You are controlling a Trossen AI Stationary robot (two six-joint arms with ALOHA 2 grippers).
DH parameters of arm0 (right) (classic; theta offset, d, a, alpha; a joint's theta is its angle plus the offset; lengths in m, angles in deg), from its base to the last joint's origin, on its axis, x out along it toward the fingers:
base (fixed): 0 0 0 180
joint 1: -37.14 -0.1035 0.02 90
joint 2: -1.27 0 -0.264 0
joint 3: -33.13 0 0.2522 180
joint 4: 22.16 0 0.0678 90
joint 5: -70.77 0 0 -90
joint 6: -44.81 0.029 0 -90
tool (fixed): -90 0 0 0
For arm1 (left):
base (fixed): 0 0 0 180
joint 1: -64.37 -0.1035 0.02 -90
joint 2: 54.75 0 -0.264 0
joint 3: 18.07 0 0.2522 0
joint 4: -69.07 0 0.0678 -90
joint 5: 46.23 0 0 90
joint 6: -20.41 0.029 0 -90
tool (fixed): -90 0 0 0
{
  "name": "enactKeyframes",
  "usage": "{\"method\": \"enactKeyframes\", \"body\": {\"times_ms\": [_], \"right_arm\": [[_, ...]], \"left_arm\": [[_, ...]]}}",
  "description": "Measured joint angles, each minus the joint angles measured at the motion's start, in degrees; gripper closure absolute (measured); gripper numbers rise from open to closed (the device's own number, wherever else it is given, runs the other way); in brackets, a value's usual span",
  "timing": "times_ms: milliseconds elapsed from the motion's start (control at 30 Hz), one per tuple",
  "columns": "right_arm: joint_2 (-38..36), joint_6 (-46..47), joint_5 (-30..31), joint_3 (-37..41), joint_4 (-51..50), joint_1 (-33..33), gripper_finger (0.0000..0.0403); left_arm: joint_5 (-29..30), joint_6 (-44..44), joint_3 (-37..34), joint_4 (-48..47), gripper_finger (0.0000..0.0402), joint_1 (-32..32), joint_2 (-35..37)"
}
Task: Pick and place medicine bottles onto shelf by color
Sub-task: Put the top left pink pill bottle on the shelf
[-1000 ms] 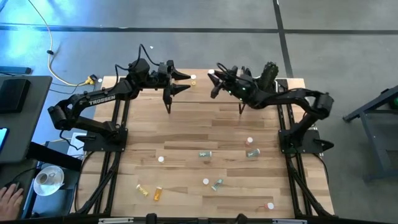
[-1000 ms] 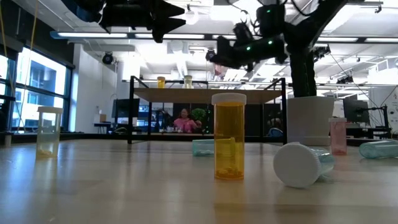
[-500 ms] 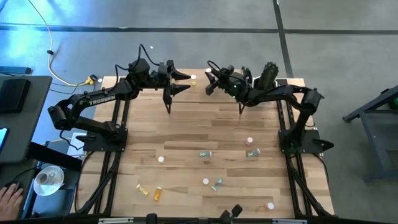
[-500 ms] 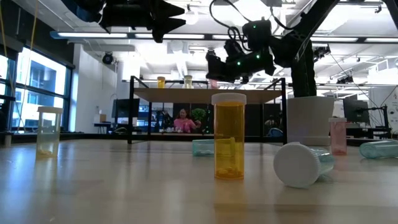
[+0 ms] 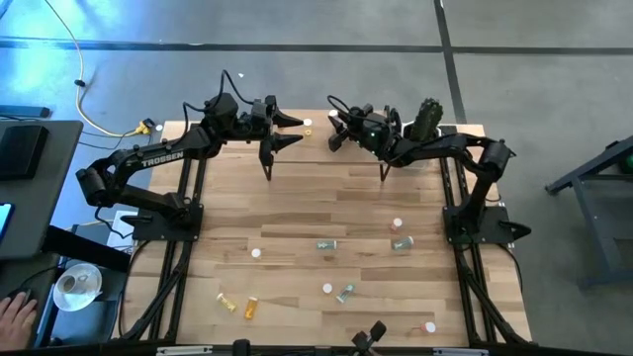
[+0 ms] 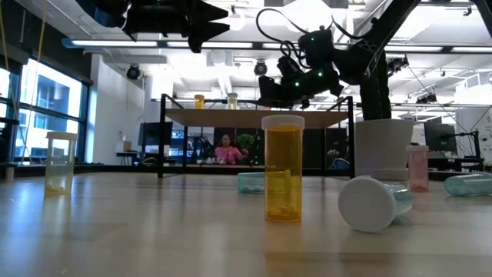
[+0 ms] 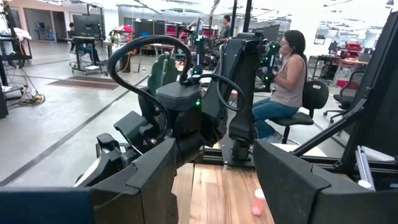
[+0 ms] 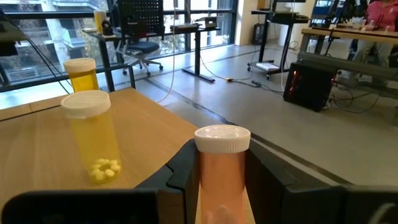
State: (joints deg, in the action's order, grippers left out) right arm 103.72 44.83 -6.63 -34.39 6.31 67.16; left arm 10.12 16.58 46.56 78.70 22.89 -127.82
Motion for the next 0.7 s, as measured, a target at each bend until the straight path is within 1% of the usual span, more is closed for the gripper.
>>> {"method": "enactKeyframes", "body": {"times_ms": [700], "right_arm": [[0.0, -0.3, 0.0, -0.1, -0.6, -0.5, 0.0311]], "left_arm": [[0.0, 0.0, 0.0, 0.0, 0.0198, 0.0, 0.0]]}}
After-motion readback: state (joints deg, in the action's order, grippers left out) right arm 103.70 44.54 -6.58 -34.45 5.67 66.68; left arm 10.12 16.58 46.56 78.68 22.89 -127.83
